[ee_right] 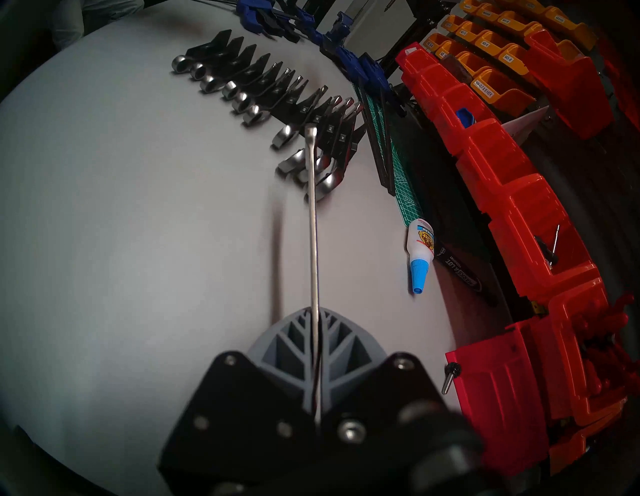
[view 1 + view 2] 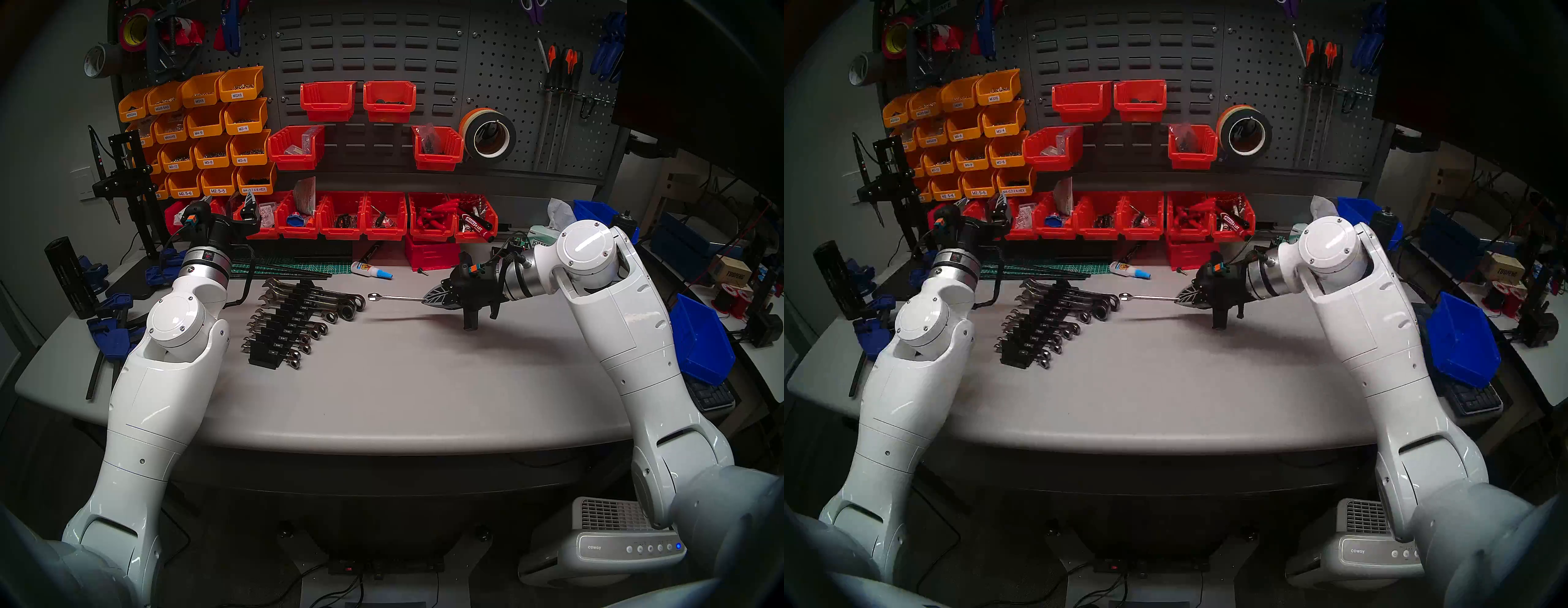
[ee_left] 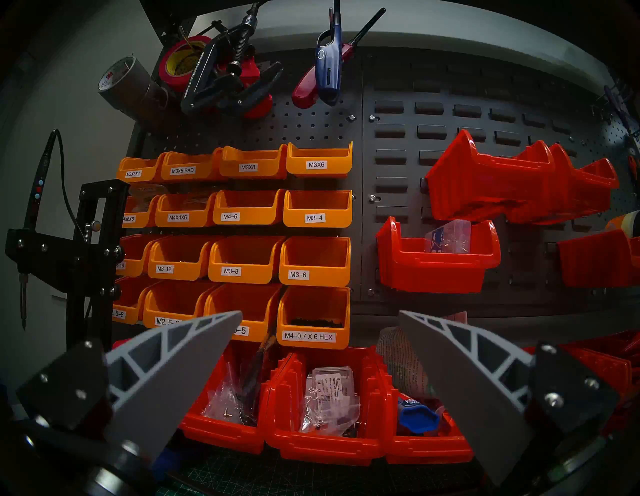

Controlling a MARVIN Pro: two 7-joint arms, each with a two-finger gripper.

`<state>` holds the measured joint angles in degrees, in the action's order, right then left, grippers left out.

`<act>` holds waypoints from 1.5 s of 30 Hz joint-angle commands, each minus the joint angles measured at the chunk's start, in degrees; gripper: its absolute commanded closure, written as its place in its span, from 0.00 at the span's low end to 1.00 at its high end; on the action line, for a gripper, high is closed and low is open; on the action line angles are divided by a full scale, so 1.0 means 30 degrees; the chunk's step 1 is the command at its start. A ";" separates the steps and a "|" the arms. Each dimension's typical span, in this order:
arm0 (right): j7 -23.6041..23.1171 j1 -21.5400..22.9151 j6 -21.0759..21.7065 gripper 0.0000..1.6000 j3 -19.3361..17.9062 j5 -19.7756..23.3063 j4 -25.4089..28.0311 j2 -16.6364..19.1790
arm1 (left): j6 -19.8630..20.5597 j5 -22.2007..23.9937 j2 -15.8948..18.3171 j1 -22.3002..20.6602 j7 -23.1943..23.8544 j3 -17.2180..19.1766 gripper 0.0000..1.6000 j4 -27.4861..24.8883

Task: Put the wrenches on the table into the correct slot in the case

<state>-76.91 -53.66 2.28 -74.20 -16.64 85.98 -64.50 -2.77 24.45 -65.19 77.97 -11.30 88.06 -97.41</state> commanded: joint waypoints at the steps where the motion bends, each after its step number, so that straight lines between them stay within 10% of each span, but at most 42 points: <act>1: 0.0566 0.1880 -0.0225 1.00 0.0025 -0.0198 -0.0292 -0.1125 | -0.0205 -0.0002 0.0032 -0.0598 0.0010 0.0152 0.00 -0.0522; 45: 0.0525 0.4668 -0.1451 1.00 0.1731 -0.1135 -0.3833 -0.4187 | -0.0217 -0.0001 0.0026 -0.0607 0.0005 0.0154 0.00 -0.0531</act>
<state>-76.39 -42.51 -2.57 -68.89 -20.00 74.14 -75.01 -2.76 24.45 -65.18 77.97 -11.30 88.06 -97.40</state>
